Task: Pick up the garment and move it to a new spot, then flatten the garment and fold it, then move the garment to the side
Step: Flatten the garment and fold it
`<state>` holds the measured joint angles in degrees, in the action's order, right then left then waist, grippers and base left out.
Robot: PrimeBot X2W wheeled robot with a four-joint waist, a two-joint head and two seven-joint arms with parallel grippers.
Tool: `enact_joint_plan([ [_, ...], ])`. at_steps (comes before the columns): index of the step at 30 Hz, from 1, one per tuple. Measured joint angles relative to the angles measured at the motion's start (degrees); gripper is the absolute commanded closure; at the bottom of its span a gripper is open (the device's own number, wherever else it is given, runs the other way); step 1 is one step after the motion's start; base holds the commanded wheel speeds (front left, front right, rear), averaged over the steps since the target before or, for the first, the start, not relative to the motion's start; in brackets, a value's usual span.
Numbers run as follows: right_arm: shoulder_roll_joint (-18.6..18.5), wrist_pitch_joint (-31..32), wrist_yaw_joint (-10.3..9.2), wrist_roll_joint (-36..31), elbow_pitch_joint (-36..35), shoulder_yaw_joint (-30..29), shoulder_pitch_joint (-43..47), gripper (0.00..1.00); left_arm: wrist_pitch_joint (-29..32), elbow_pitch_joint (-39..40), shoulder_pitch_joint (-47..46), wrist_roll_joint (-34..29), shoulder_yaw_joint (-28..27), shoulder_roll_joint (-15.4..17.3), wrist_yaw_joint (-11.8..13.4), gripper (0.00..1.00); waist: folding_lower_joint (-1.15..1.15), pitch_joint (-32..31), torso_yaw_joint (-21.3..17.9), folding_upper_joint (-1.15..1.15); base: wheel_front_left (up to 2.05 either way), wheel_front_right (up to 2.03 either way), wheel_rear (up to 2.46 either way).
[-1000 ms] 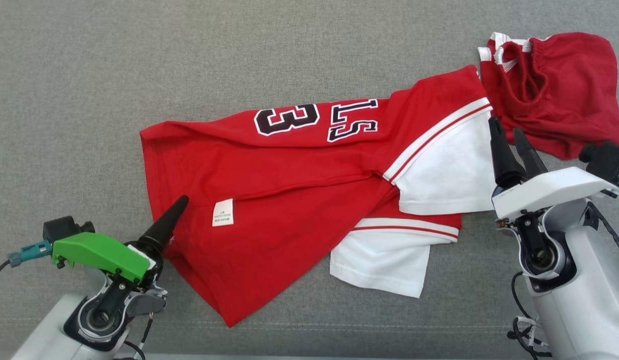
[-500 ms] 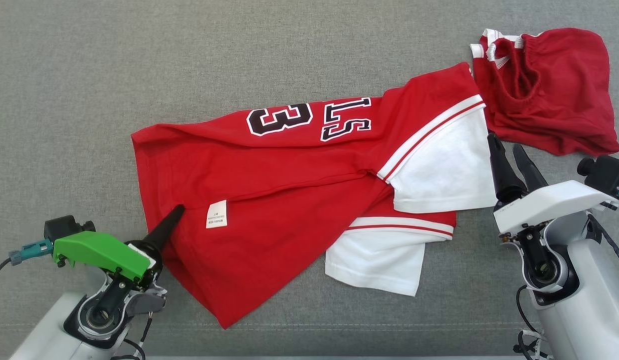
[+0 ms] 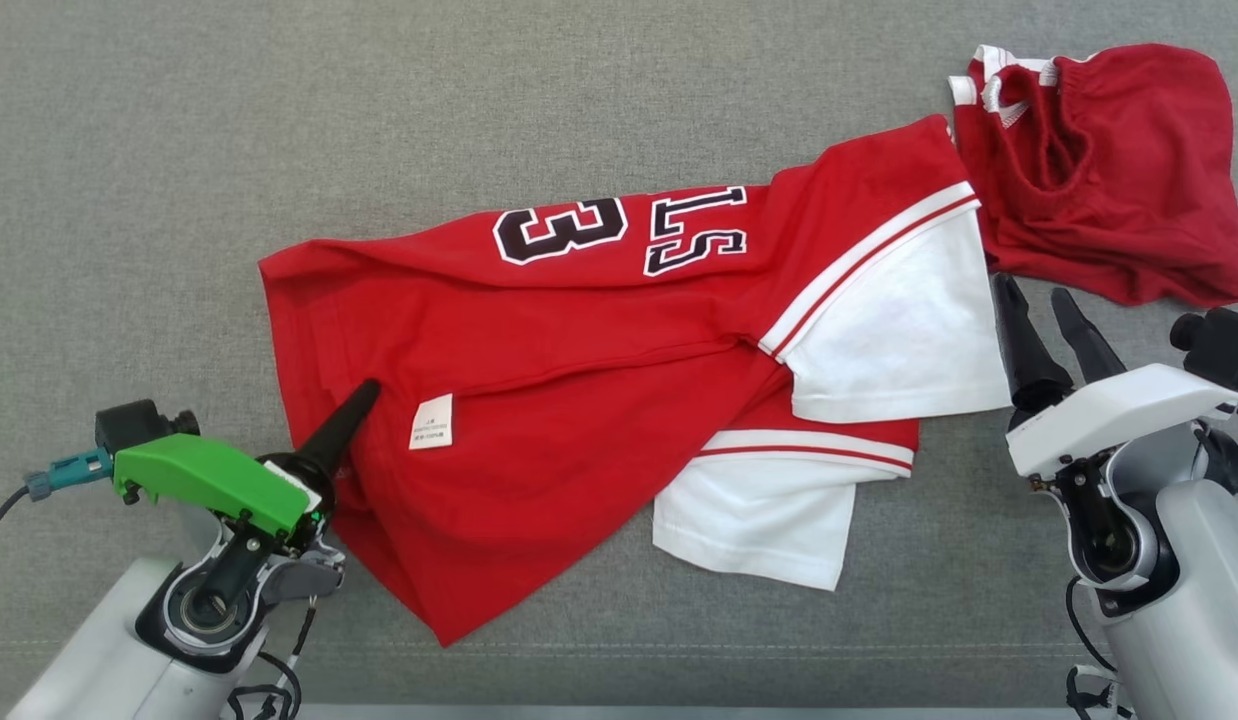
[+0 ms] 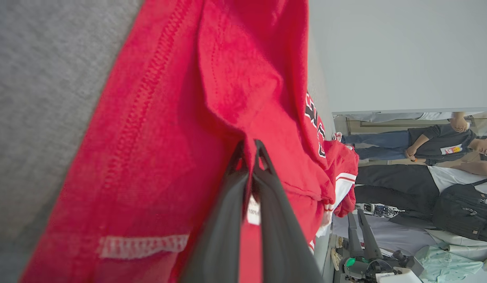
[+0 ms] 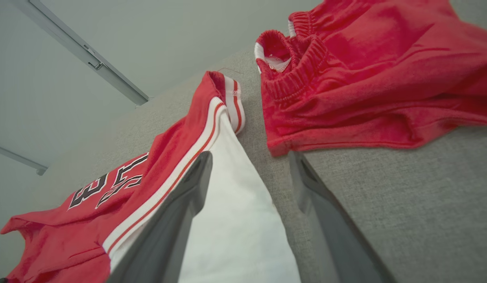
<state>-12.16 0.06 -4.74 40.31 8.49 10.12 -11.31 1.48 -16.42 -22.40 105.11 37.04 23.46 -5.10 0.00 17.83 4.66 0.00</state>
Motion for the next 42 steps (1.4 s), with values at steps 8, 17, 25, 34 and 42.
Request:
enact_joint_plan([
  [8, -0.5, 2.8, -0.48, 0.1, 2.9, 0.8, -1.5, 0.0, 0.2, 1.5, -1.5, -0.9, 0.3, -1.1, -0.4, 1.0, 0.0, 1.2, 1.7, 0.0, 0.0, 0.0, 0.0],
  [17, -0.5, 3.3, -0.35, 0.0, 6.4, 1.3, -3.1, 0.0, 0.5, 2.0, -1.8, -1.1, 0.4, -1.5, -0.8, 1.0, 0.0, 2.2, 3.2, 0.0, 0.0, 0.0, 0.0],
  [25, -0.6, 3.3, 1.23, 0.6, 7.3, 1.3, -3.5, 1.0, 0.5, 1.9, -1.8, -1.8, 0.1, -1.5, -0.9, 1.0, 0.0, 2.0, 3.1, 0.0, 0.0, 0.0, 0.0],
  [34, 0.8, 2.5, 5.49, 7.5, 4.4, -1.9, -3.5, 1.0, -2.3, 2.3, -1.7, -2.2, -2.8, -1.3, -1.5, 1.0, 0.0, 0.1, 2.8, 0.0, 0.0, 0.0, 0.0],
  [42, 1.1, 3.6, 8.02, 14.5, -1.8, -5.8, -4.8, 1.0, -4.0, 5.1, -0.7, -2.5, -4.4, 0.5, -1.5, 1.0, 0.0, -2.4, 2.7, 0.0, 0.0, 0.0, 0.0],
])
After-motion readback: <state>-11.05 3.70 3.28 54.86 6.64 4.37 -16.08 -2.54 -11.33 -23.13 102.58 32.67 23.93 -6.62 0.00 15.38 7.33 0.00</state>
